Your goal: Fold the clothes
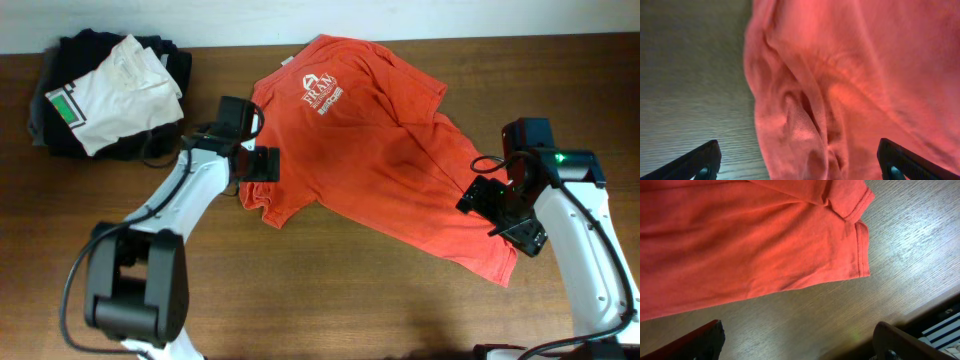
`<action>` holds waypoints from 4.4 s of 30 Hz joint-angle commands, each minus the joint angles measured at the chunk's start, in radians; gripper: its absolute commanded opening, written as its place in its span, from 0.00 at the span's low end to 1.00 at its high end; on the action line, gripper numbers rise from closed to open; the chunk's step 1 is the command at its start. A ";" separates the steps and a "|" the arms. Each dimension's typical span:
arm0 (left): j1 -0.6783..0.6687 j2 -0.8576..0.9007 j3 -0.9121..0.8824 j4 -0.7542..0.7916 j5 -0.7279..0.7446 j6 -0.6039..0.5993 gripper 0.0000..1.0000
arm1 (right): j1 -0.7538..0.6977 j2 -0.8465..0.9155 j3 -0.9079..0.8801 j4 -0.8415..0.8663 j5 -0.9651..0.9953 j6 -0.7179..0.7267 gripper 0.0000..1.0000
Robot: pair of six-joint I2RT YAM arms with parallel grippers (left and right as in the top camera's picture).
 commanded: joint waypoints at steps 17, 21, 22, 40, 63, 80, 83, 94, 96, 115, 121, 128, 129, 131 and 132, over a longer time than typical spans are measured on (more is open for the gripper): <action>0.002 0.155 0.012 -0.002 0.000 -0.005 0.31 | -0.004 0.002 0.001 0.000 0.016 0.013 0.98; 0.030 0.155 0.012 -0.006 -0.074 -0.014 0.11 | -0.004 0.002 0.001 0.000 0.016 0.013 0.98; 0.054 0.155 0.012 -0.015 -0.085 -0.025 0.06 | -0.004 0.002 0.001 0.000 0.016 0.013 0.98; 0.473 0.155 0.012 -0.255 -0.001 -0.380 0.02 | -0.004 0.002 0.001 0.009 0.015 0.014 0.98; 0.480 0.155 0.005 -0.242 0.001 -0.371 0.99 | 0.011 0.019 -0.486 0.452 -0.339 -0.235 0.90; 0.480 0.155 0.005 -0.237 0.001 -0.371 0.99 | 0.057 0.088 -0.553 0.553 -0.348 -0.204 0.54; 0.480 0.155 0.005 -0.237 0.001 -0.370 0.99 | 0.057 0.088 -0.553 0.555 -0.344 -0.204 0.38; 0.479 0.155 0.005 -0.233 0.000 -0.368 0.99 | 0.056 0.088 -0.500 0.546 -0.323 -0.205 0.04; 0.480 0.155 0.005 -0.233 0.000 -0.368 0.99 | 0.055 0.088 -0.431 0.476 -0.282 -0.209 0.04; 0.480 0.155 0.005 -0.230 -0.026 -0.368 0.99 | -0.344 0.276 0.777 0.103 0.055 -0.269 0.90; 0.479 0.155 0.005 -0.230 -0.017 -0.368 0.99 | -0.317 0.381 0.811 -0.005 -0.021 -0.269 0.98; 0.467 0.155 0.005 -0.224 -0.018 -0.368 0.99 | -0.288 0.366 0.811 -0.220 -0.217 -0.283 0.99; 0.467 0.155 0.005 -0.223 -0.018 -0.368 0.99 | -0.276 0.355 0.811 -0.243 -0.216 -0.291 1.00; 0.466 0.155 0.005 -0.223 -0.018 -0.368 0.99 | -0.247 0.324 0.811 -0.277 -0.216 -0.314 0.99; 0.464 0.155 0.005 -0.223 -0.018 -0.368 0.99 | -0.227 0.305 0.811 -0.302 -0.213 -0.314 0.98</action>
